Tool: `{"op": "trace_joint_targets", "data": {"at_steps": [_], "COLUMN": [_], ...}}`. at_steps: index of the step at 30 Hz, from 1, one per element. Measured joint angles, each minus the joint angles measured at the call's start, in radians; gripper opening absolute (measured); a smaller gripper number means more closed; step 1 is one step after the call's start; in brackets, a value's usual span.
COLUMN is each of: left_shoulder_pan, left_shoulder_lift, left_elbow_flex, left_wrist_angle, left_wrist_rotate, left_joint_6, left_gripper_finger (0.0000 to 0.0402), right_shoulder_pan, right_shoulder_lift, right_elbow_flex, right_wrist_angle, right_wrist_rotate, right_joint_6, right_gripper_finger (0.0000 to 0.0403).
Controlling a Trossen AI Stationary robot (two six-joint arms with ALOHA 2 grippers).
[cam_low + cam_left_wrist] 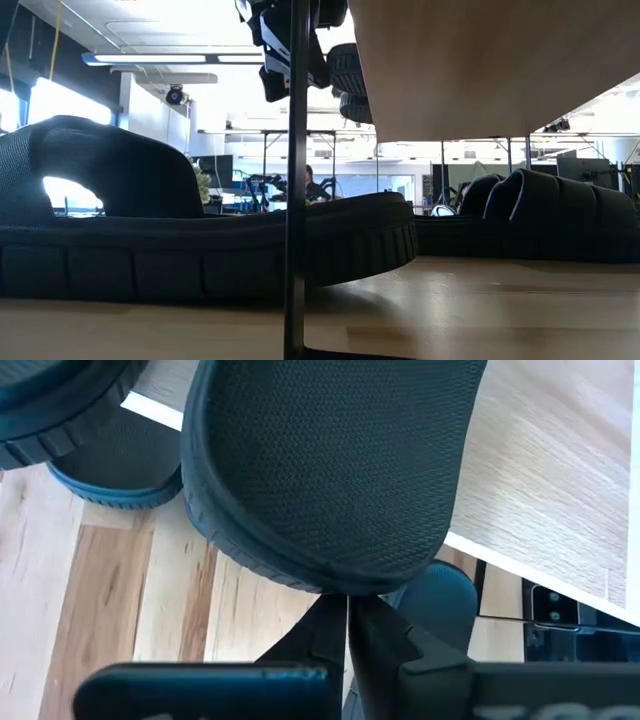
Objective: Pick and place slides into the shelf
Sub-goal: Adjust the black slide on the shelf
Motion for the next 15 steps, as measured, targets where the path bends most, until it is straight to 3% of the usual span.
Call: {"op": "trace_joint_targets", "data": {"at_steps": [15], "left_shoulder_pan": [0.038], "left_shoulder_lift": [-0.001], "left_elbow_flex": [0.001], "left_wrist_angle": [-0.035], "left_wrist_rotate": [0.040], "left_joint_6": [0.000], "left_gripper_finger": [0.0005], "right_shoulder_pan": [-0.001], "right_shoulder_lift": [-0.007], "right_elbow_flex": [0.000], "right_wrist_angle": [-0.007], "right_wrist_rotate": [-0.013], "right_joint_6": [0.003], "right_gripper_finger": [0.0000]}}
